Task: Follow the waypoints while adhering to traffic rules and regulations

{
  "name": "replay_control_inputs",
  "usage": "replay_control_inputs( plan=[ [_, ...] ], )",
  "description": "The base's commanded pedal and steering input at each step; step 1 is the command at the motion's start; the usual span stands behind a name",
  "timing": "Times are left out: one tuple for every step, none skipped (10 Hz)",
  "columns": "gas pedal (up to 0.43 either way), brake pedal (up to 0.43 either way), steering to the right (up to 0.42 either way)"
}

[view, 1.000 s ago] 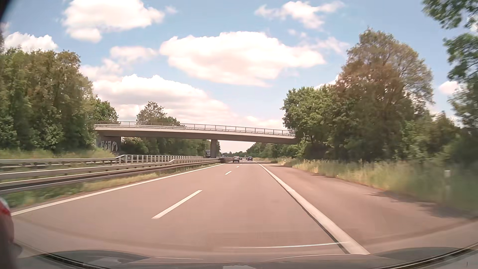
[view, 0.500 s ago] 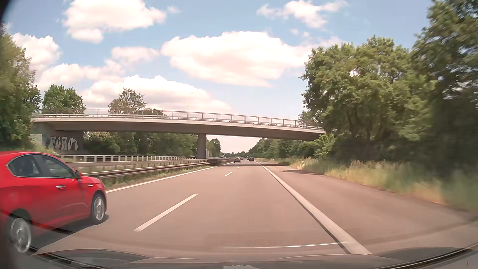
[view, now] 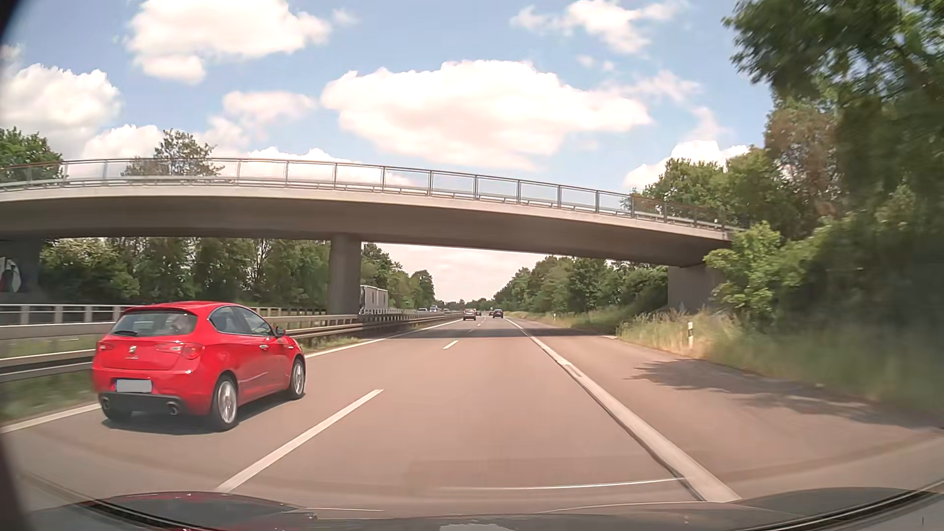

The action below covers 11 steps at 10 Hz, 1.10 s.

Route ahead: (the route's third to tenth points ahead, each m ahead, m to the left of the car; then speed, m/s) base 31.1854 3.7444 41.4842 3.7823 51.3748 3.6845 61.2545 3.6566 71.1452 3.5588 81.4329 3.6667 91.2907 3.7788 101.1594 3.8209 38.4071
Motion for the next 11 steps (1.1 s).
replay_control_inputs(
  plan=[
    [0.421,0.012,-0.003],
    [0.421,0.012,-0.003],
    [0.421,0.012,-0.002],
    [0.421,0.012,-0.002],
    [0.421,0.012,-0.002],
    [0.421,0.012,-0.002],
    [0.421,0.012,-0.002],
    [0.421,0.012,-0.002],
    [0.421,0.012,-0.002],
    [0.421,0.012,-0.002],
    [0.421,0.012,-0.002]
  ],
)
